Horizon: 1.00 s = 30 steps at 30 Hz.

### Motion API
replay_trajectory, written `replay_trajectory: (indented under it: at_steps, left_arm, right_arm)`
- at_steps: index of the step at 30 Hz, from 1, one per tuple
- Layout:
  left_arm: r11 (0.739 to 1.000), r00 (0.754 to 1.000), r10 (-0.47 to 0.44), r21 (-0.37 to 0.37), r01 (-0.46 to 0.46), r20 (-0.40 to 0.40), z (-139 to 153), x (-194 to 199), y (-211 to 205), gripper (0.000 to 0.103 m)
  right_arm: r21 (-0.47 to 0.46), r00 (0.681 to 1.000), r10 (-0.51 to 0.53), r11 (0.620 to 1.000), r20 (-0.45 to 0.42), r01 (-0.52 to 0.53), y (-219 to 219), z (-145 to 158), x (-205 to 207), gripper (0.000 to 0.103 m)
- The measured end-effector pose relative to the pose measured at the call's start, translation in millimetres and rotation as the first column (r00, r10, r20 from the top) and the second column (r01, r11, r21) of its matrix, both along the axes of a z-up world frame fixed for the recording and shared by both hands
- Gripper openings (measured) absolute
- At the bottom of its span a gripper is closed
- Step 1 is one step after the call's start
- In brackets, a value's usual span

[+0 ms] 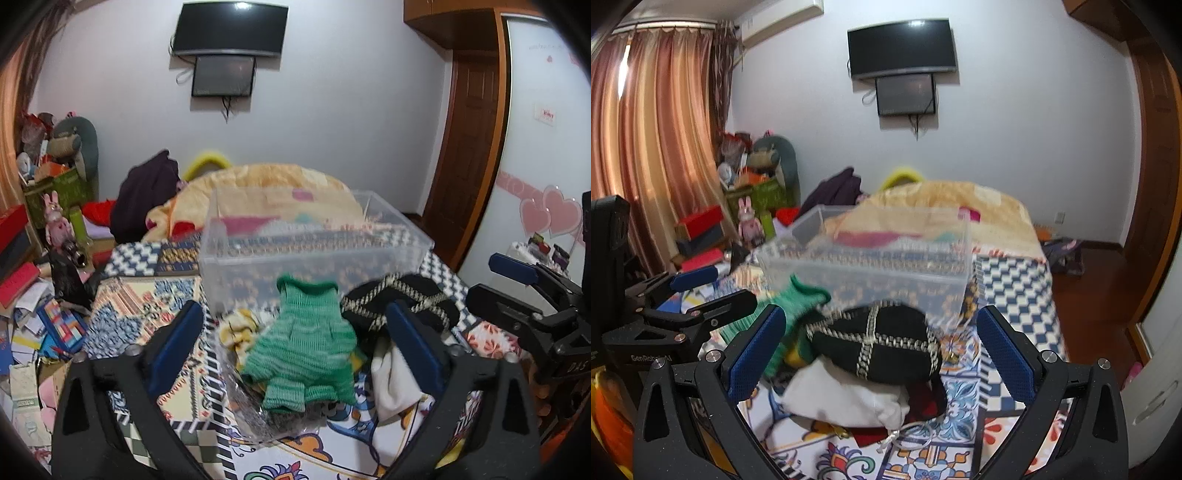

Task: Organize soft objects
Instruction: 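Grasp the green knitted glove with the left tool while the right tool grasps the black knit hat, then carry the glove into the clear box and open the left tool while the right tool drops the hat in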

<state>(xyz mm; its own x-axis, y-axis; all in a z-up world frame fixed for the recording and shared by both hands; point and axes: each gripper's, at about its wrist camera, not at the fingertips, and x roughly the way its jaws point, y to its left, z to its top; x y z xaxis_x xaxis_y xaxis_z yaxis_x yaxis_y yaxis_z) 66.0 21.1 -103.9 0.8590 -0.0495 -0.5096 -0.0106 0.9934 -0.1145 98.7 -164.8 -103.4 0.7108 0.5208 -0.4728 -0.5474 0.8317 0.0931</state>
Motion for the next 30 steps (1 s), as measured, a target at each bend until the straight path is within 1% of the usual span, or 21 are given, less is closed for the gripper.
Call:
replay_trajectory:
  at_steps: [1, 3, 5, 6, 9, 10, 11, 12, 14, 15, 16, 18, 19, 20, 22, 23, 24, 26, 29, 30]
  left_arm:
    - [1.000, 1.000, -0.003, 0.002, 0.003, -0.014, -4, 2, -1, 0.085]
    - [1.000, 0.999, -0.014, -0.014, 0.014, -0.029, -9, 5, 1, 0.082]
    - [0.999, 0.999, -0.020, -0.029, 0.019, -0.044, -12, 7, 3, 0.075]
    - [0.999, 0.999, -0.023, -0.032, 0.021, -0.049, -13, 10, 4, 0.074]
    - [0.999, 0.997, -0.034, -0.044, 0.031, -0.065, -20, 15, 6, 0.063]
    - [0.998, 0.997, -0.042, -0.052, 0.039, -0.068, -23, 17, 7, 0.058]
    - [0.997, 0.996, -0.052, -0.059, 0.048, -0.072, -25, 18, 7, 0.054]
    - [0.997, 0.996, -0.056, -0.062, 0.052, -0.075, -26, 19, 8, 0.053]
    - [0.997, 0.996, -0.063, -0.056, 0.059, -0.070, -28, 19, 7, 0.047]
    - [0.997, 0.996, -0.066, -0.054, 0.063, -0.064, -28, 18, 7, 0.045]
    - [0.996, 0.996, -0.071, -0.053, 0.068, -0.057, -29, 17, 7, 0.044]
    - [0.996, 0.996, -0.073, -0.053, 0.070, -0.052, -29, 17, 7, 0.038]
    - [0.996, 0.996, -0.074, -0.056, 0.071, -0.052, -29, 16, 7, 0.034]
    - [0.995, 0.996, -0.077, -0.063, 0.074, -0.050, -29, 16, 8, 0.030]
    - [0.995, 0.996, -0.078, -0.067, 0.075, -0.044, -28, 15, 9, 0.026]
    - [0.995, 0.996, -0.080, -0.066, 0.077, -0.039, -27, 15, 9, 0.025]
    - [0.995, 0.996, -0.081, -0.065, 0.078, -0.036, -26, 14, 9, 0.024]
    - [0.995, 0.997, -0.078, -0.061, 0.076, -0.024, -23, 11, 7, 0.022]
    - [0.995, 0.997, -0.082, -0.066, 0.082, -0.002, -17, 8, 7, 0.021]
    - [0.994, 0.997, -0.081, -0.067, 0.082, 0.008, -14, 6, 7, 0.020]
  right_arm:
    - [-0.006, 1.000, 0.007, 1.000, -0.015, -0.007, 0, -3, 1, 0.103]
    - [-0.014, 0.999, 0.020, 1.000, -0.041, -0.021, 1, -12, 3, 0.102]
    - [-0.023, 0.997, 0.033, 0.999, -0.064, -0.034, 5, -17, 6, 0.097]
    - [-0.027, 0.997, 0.037, 0.999, -0.071, -0.039, 7, -20, 8, 0.096]
    - [-0.033, 0.994, 0.047, 0.998, -0.103, -0.051, 10, -29, 12, 0.088]
    - [-0.032, 0.993, 0.048, 0.998, -0.112, -0.052, 12, -30, 14, 0.085]
    - [-0.032, 0.992, 0.047, 0.998, -0.117, -0.051, 12, -31, 15, 0.083]
    - [-0.033, 0.992, 0.045, 0.998, -0.119, -0.049, 13, -31, 16, 0.082]
    - [-0.024, 0.992, 0.043, 0.999, -0.121, -0.046, 12, -29, 17, 0.078]
    - [-0.017, 0.992, 0.043, 0.999, -0.121, -0.045, 10, -28, 16, 0.077]
    - [-0.011, 0.992, 0.042, 0.999, -0.118, -0.044, 11, -29, 17, 0.074]
    - [-0.001, 0.992, 0.040, 0.999, -0.119, -0.040, 8, -27, 17, 0.071]
    - [0.002, 0.992, 0.039, 0.999, -0.119, -0.039, 8, -27, 19, 0.069]
    - [0.010, 0.993, 0.039, 0.999, -0.116, -0.038, 6, -26, 18, 0.064]
    - [0.012, 0.993, 0.042, 0.999, -0.109, -0.041, 6, -22, 18, 0.060]
    - [0.014, 0.994, 0.042, 0.999, -0.103, -0.041, 6, -21, 18, 0.053]
    - [0.016, 0.994, 0.044, 0.999, -0.097, -0.043, 5, -19, 17, 0.050]
    - [0.021, 0.994, 0.058, 0.998, -0.096, -0.056, 7, -19, 17, 0.036]
    - [0.021, 0.994, 0.061, 0.998, -0.093, -0.060, 9, -18, 16, 0.026]
    - [0.022, 0.994, 0.061, 0.998, -0.091, -0.059, 9, -17, 16, 0.025]
